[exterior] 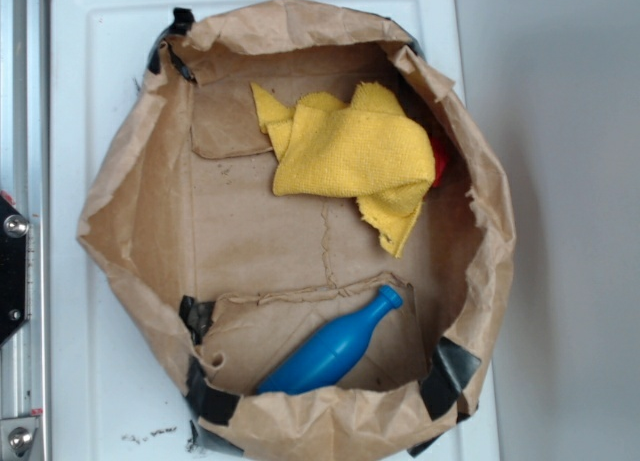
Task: Grab the blue bottle.
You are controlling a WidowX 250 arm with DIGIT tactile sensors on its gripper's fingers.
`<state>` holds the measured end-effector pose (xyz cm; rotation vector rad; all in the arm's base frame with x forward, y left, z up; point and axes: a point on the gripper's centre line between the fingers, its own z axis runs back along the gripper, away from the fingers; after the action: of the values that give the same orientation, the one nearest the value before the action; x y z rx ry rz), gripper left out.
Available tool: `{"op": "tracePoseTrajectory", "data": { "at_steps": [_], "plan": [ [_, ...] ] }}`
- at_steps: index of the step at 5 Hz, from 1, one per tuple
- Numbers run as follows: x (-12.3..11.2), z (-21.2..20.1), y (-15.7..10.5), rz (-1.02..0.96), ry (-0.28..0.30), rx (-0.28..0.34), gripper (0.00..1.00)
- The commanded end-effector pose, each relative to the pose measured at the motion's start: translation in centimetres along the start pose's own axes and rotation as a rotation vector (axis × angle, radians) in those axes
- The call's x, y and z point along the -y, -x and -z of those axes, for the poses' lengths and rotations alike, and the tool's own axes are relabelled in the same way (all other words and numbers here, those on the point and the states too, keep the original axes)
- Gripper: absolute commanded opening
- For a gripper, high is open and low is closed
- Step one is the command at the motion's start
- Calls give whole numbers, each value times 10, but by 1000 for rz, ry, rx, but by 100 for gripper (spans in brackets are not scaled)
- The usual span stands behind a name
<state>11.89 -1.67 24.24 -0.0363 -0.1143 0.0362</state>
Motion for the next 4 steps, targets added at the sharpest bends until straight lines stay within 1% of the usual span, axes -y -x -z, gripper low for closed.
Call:
{"op": "tracePoseTrajectory", "data": {
  "at_steps": [1,2,3,4],
  "plan": [
    [0,0,0,0,0,0,100],
    [33,4,-49,-133,62,-104,100],
    [49,27,-101,-322,98,-74,100],
    [43,44,-151,-494,231,-44,100]
  ]
}}
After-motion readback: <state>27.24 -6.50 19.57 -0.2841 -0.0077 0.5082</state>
